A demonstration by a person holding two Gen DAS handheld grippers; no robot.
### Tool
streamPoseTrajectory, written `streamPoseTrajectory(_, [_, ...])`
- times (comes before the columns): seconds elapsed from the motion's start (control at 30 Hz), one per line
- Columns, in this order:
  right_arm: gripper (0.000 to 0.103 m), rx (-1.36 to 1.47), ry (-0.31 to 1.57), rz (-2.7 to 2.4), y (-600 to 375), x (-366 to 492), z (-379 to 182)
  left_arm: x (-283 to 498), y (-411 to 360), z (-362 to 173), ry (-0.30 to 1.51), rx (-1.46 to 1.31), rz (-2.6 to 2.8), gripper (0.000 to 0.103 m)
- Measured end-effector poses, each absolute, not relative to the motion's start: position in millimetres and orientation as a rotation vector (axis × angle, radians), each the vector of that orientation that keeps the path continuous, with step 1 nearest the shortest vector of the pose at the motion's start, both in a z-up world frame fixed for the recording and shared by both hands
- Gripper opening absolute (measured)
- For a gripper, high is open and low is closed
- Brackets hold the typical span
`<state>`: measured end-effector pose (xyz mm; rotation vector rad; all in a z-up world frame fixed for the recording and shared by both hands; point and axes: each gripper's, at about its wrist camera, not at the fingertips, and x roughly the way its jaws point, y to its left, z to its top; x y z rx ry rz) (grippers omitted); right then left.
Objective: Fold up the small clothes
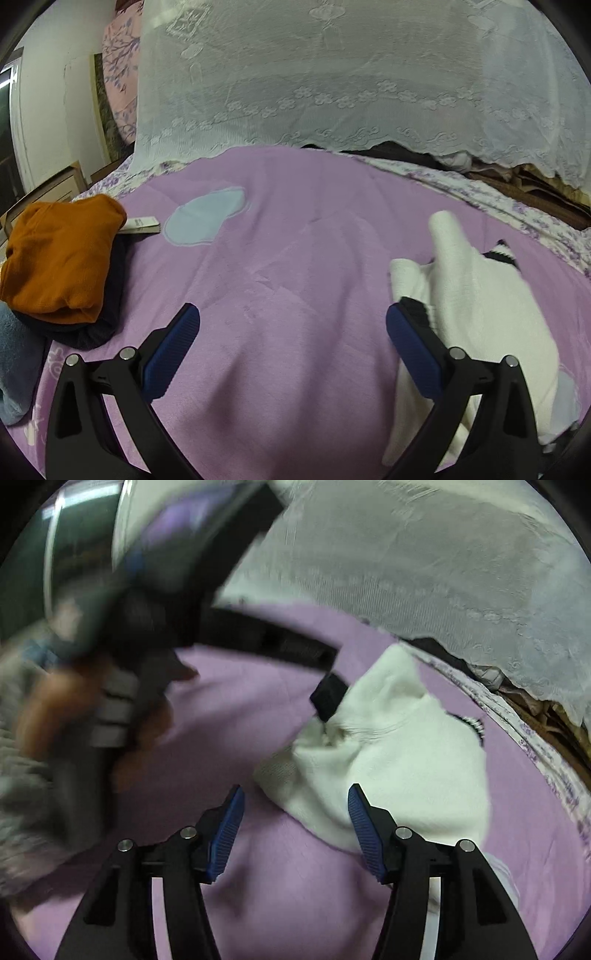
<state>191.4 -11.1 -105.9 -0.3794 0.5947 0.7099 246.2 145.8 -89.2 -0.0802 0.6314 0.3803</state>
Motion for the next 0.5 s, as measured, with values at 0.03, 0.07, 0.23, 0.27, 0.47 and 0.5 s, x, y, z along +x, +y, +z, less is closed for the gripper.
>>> streamPoseTrajectory(0.03, [0.069,-0.342,0.581,0.718,-25,191,-98,244,144,-86,0.622,-0.098,0.358,0.099])
streamPoseTrajectory(0.07, [0.075,-0.303,0.560,0.707,-43,192,-88,243,142,-82,0.616,-0.114,0.340,0.098])
streamPoseTrajectory(0.23, [0.085,-0.105,0.566,0.601,-108,241,-63,261,105,-62,0.650,-0.187,0.128,0.098])
streamPoseTrajectory(0.27, [0.085,-0.064,0.582,0.588,-117,251,-63,266,94,-60,0.659,-0.170,0.100,0.098])
streamPoseTrajectory(0.47, [0.085,0.140,0.648,0.495,-160,290,-76,320,59,-94,0.815,-0.020,0.079,0.098])
streamPoseTrajectory(0.5, [0.085,0.154,0.660,0.490,-163,293,-81,333,66,-114,0.881,0.001,0.140,0.099])
